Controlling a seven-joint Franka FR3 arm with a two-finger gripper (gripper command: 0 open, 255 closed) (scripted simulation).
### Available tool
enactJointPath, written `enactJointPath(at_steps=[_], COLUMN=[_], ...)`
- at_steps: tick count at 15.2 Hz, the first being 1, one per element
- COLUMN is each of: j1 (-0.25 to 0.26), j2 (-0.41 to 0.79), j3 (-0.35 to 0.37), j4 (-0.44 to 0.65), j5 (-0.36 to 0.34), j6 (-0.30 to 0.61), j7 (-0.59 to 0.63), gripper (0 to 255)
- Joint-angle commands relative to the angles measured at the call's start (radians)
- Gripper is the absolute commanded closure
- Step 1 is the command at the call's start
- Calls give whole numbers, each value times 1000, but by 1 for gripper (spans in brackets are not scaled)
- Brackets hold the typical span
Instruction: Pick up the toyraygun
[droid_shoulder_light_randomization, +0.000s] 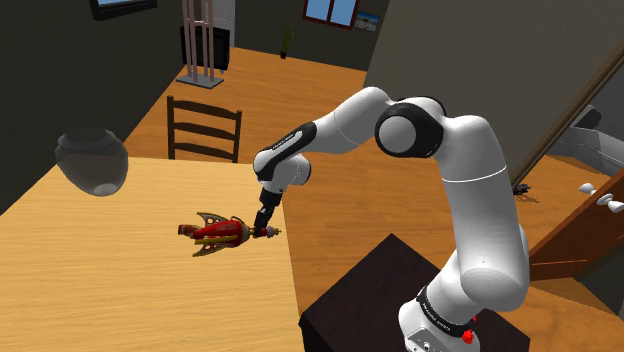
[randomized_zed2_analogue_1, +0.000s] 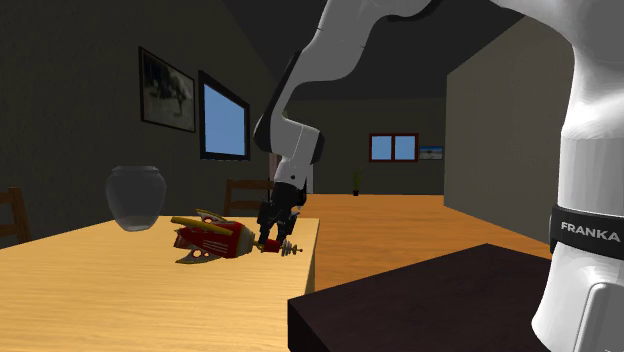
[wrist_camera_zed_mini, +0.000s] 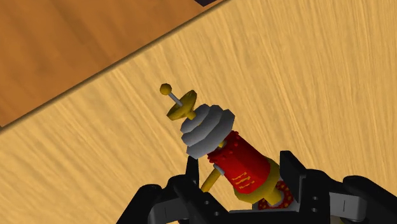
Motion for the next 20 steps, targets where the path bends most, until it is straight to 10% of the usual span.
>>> enactJointPath(at_steps=[1, 20], j1=[0, 11], j2=[2, -167], j3=[0, -23], j4=[1, -47], j5=[0, -41], j6=[3, -110], j7=[0, 68], gripper=[255, 255])
